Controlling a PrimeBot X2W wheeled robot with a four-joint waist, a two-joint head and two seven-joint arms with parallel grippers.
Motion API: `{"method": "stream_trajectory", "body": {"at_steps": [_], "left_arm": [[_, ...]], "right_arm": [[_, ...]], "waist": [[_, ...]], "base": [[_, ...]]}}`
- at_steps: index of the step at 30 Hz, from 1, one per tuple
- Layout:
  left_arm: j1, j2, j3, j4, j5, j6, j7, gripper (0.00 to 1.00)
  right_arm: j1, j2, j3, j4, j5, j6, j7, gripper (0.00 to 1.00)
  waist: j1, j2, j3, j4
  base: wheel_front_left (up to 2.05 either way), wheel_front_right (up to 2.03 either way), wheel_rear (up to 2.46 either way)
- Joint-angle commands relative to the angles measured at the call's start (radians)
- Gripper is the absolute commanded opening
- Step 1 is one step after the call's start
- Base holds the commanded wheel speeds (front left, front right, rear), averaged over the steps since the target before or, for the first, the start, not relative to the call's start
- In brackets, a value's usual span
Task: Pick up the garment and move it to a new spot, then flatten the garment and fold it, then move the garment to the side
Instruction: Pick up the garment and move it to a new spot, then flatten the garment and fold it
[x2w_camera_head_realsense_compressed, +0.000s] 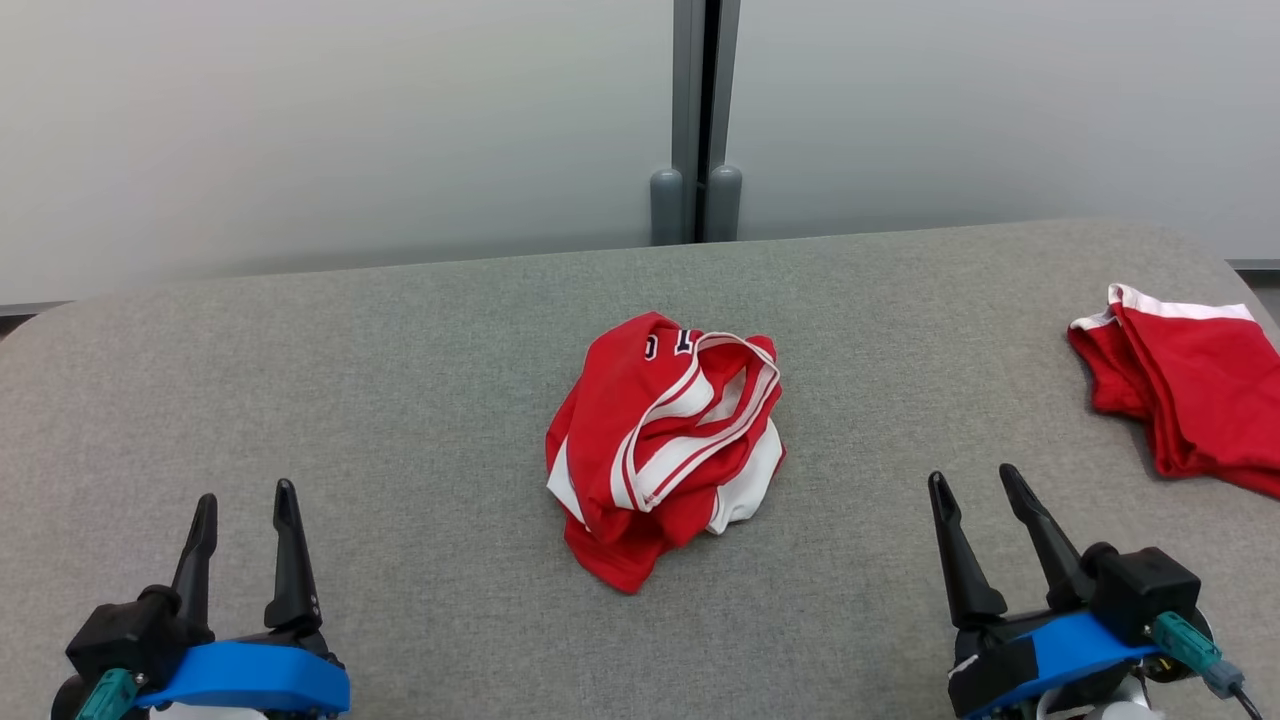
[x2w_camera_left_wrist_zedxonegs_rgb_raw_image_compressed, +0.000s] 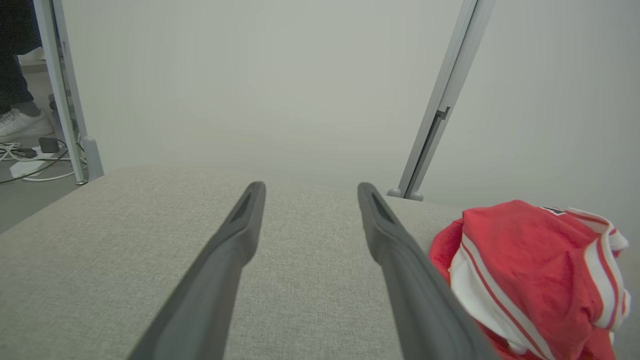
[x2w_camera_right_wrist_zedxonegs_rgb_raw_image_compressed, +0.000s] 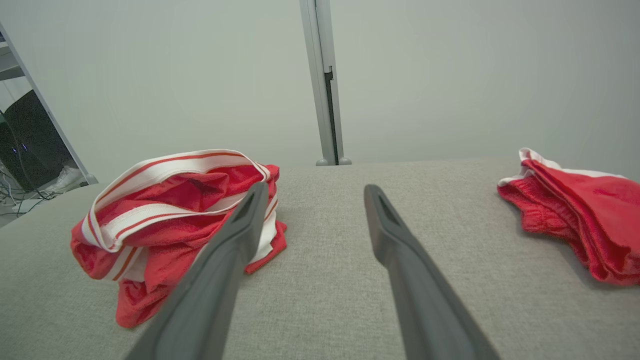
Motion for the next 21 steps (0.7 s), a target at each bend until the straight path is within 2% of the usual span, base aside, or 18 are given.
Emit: {"method": "stream_trajectory", "body": {"at_steps": [1, 10, 21], "left_arm": [[0.014, 0.005, 0.014, -0.002, 0.006, -0.003, -0.004, 1.0], [0.025, 0.007, 0.008, 0.016, 0.021, -0.016, -0.005, 1.0], [0.002, 0.012, -0.015, 0.022, 0.028, -0.017, -0.002, 1.0]], "right_arm": [[0.021, 0.006, -0.01, 0.009, -0.011, 0.001, 0.004, 1.0], [0.026, 0.015, -0.048, 0.032, -0.024, 0.001, 0.014, 1.0], [0.01, 0.017, -0.042, 0.037, -0.014, 0.001, 0.01, 1.0]], "waist": [[0.0001, 0.0, -0.001, -0.005], [0.0001, 0.0, -0.003, -0.01], [0.0001, 0.0, 0.006, -0.001]], "base": [[0.0, 0.0, 0.0], [0.0, 0.0, 0.0], [0.0, 0.0, 0.0]]}}
